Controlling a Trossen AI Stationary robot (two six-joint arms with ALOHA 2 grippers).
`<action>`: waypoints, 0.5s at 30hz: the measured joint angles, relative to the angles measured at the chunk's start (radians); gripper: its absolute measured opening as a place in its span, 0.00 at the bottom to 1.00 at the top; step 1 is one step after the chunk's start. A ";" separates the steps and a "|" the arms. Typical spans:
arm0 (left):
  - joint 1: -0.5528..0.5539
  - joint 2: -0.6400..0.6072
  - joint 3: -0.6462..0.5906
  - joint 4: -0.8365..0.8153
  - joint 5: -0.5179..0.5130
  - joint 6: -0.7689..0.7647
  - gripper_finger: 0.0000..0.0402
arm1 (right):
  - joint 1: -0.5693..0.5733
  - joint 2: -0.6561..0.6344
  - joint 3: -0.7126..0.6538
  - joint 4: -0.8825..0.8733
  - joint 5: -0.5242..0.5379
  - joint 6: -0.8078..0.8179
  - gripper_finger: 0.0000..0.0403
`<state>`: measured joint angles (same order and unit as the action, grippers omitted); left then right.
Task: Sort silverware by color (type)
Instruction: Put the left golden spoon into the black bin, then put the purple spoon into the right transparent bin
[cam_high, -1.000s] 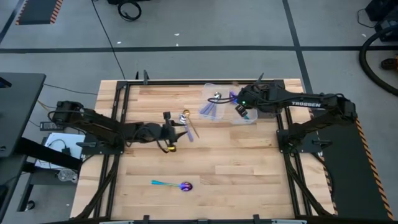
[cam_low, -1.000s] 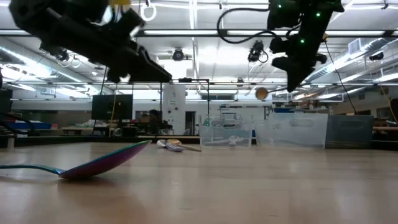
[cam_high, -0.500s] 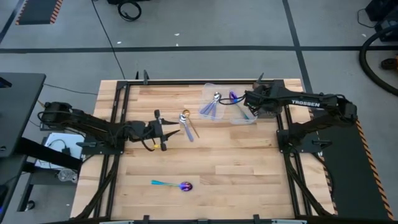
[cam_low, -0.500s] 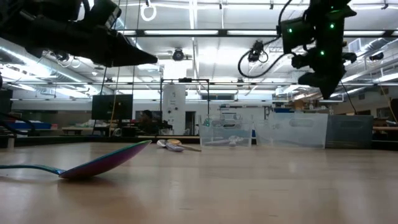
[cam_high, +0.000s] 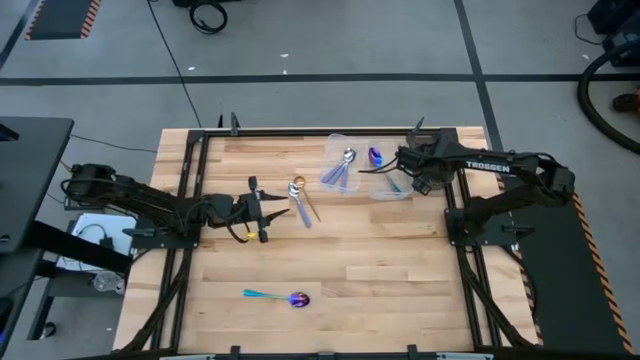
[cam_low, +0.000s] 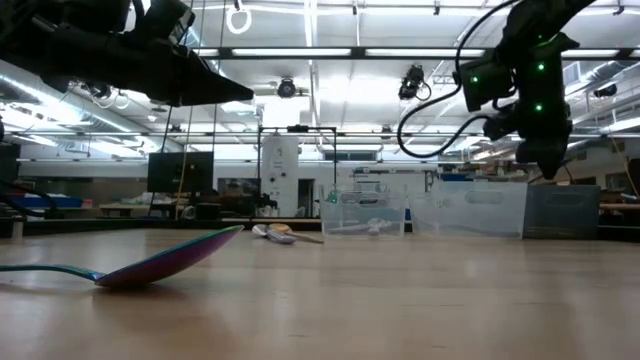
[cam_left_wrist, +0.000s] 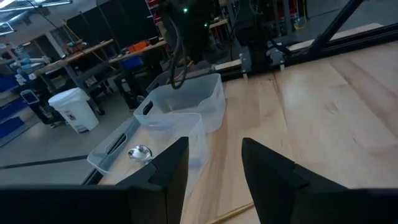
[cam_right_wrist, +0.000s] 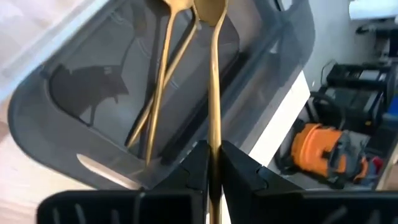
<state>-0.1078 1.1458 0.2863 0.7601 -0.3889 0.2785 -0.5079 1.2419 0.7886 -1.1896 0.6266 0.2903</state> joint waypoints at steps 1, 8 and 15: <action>0.000 0.000 0.000 0.000 0.000 0.002 0.39 | 0.000 0.000 -0.002 0.000 0.000 -0.022 0.11; 0.000 0.000 0.000 0.001 0.000 0.005 0.39 | 0.000 0.000 -0.031 0.088 -0.007 -0.153 0.16; -0.004 0.000 0.000 0.000 0.000 0.005 0.39 | 0.000 0.000 -0.039 0.115 0.004 -0.188 0.23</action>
<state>-0.1119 1.1461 0.2863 0.7605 -0.3889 0.2832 -0.5078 1.2419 0.7498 -1.0742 0.6304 0.1024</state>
